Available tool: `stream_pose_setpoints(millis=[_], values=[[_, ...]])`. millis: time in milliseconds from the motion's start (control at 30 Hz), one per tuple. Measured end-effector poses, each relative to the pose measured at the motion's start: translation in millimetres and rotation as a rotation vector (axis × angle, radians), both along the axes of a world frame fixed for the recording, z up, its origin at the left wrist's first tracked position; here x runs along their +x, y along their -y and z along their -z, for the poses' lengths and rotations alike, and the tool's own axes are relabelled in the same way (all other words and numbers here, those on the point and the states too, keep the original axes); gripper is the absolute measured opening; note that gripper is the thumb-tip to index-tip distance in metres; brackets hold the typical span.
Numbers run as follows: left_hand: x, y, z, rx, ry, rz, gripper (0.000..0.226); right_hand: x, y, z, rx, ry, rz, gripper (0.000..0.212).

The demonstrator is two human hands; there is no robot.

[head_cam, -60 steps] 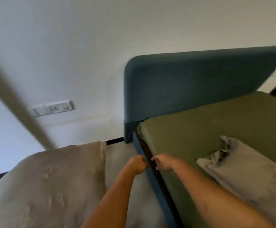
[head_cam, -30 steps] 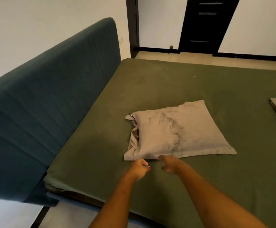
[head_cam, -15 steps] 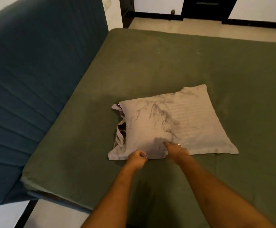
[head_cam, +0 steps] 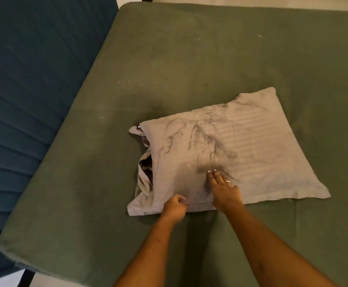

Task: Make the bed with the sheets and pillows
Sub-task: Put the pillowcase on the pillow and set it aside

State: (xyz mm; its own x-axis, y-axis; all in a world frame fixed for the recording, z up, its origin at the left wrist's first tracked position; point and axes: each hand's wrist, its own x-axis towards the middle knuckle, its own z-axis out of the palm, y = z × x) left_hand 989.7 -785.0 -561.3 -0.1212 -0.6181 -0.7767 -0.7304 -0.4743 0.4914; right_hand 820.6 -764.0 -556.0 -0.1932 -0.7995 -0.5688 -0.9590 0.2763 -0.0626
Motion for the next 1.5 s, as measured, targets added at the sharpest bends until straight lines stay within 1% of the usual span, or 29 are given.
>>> stream_pose_setpoints(millis=[100, 167, 267, 367, 400, 467, 533, 633, 667, 767, 833, 900, 967, 1000, 1067, 1100, 1133, 1167, 1200, 1233, 1267, 1300, 1333, 1433, 1467, 1500], values=[[0.0, 6.5, 15.2, 0.014, -0.017, -0.007, 0.022, 1.1, 7.3, 18.9, -0.051, -0.045, -0.032, 0.095], [0.2, 10.5, 22.4, 0.017, -0.025, -0.014, 0.019, 4.1, 11.4, 29.7, -0.065, -0.116, -0.066, 0.091], [-0.7, 11.8, 30.7, 0.011, -0.039, -0.026, 0.010, 7.9, 22.8, 37.8, -0.112, -0.201, -0.114, 0.074], [-2.3, 7.3, 35.1, 0.013, -0.072, -0.031, 0.009, 4.5, 45.1, 32.2, -0.184, -0.233, -0.235, 0.048], [-2.7, 4.0, 35.5, -0.001, -0.072, -0.024, 0.013, 2.8, 52.6, 26.6, -0.182, -0.235, -0.282, 0.040], [-3.8, -4.5, 37.8, -0.090, -0.028, 0.045, 0.027, -0.1, 64.6, 14.8, -0.149, -0.228, -0.327, 0.034], [-4.6, -15.1, 31.9, -0.146, 0.028, 0.110, 0.039, -2.3, 70.7, 1.6, -0.151, -0.208, -0.310, 0.036], [1.9, -29.0, 20.6, -0.132, 0.119, 0.104, 0.055, -4.3, 78.7, -31.8, -0.218, -0.123, -0.246, 0.044], [5.0, -30.8, 14.0, -0.122, 0.163, 0.093, 0.060, -4.5, 84.1, -48.1, -0.238, -0.079, -0.217, 0.043], [13.0, -26.7, -6.1, -0.091, 0.246, 0.026, 0.067, -9.2, 111.2, -102.8, -0.324, 0.113, -0.061, 0.029], [12.5, -18.6, -34.4, -0.112, 0.241, -0.053, 0.069, -13.3, 127.6, -144.8, -0.417, 0.233, -0.014, 0.030], [13.2, -6.7, -60.4, -0.168, 0.203, -0.167, 0.071, -15.5, 139.0, -194.1, -0.528, 0.321, -0.015, 0.022], [16.9, 5.6, -88.5, -0.211, 0.119, -0.309, 0.074, -13.2, 141.2, -247.3, -0.645, 0.416, 0.011, 0.015], [21.0, 14.4, -97.5, -0.227, 0.057, -0.398, 0.080, -10.8, 141.1, -274.0, -0.697, 0.500, 0.031, 0.014], [31.5, 28.2, -120.5, -0.259, -0.127, -0.595, 0.105, -5.8, 136.5, -322.7, -0.748, 0.737, 0.066, 0.007], [39.5, 32.5, -142.1, -0.271, -0.246, -0.688, 0.110, -3.1, 132.7, -348.9, -0.763, 0.877, 0.095, 0.009], [47.6, 36.6, -164.2, -0.316, -0.312, -0.761, 0.099, 0.6, 127.6, -376.6, -0.763, 1.044, 0.139, 0.016], [57.5, 37.5, -198.3, -0.382, -0.377, -0.858, 0.087, 4.5, 121.9, -404.5, -0.766, 1.175, 0.196, 0.020], [65.7, 38.5, -226.7, -0.421, -0.430, -0.976, 0.080, 7.2, 116.0, -425.9, -0.760, 1.218, 0.236, 0.013], [76.4, 40.5, -253.7, -0.410, -0.524, -1.084, 0.079, 11.7, 108.5, -451.2, -0.719, 1.249, 0.285, 0.008], [85.8, 39.7, -282.0, -0.357, -0.599, -1.108, 0.078, 14.9, 104.2, -469.4, -0.719, 1.234, 0.322, 0.017], [95.7, 38.7, -303.1, -0.325, -0.684, -1.091, 0.077, 14.8, 100.6, -482.0, -0.764, 1.197, 0.325, 0.025], [105.2, 35.7, -328.4, -0.333, -0.730, -1.045, 0.075, 14.6, 99.0, -491.2, -0.784, 1.162, 0.346, 0.031], [132.9, 26.2, -372.4, -0.412, -0.739, -0.929, 0.076, 27.6, 87.1, -513.0, -0.821, 1.278, 0.427, 0.040], [142.7, 22.8, -379.7, -0.409, -0.706, -0.913, 0.081, 33.2, 81.6, -518.0, -0.799, 1.329, 0.442, 0.041], [151.6, 18.5, -387.2, -0.400, -0.674, -0.918, 0.090, 40.0, 77.1, -522.9, -0.778, 1.390, 0.459, 0.042]])
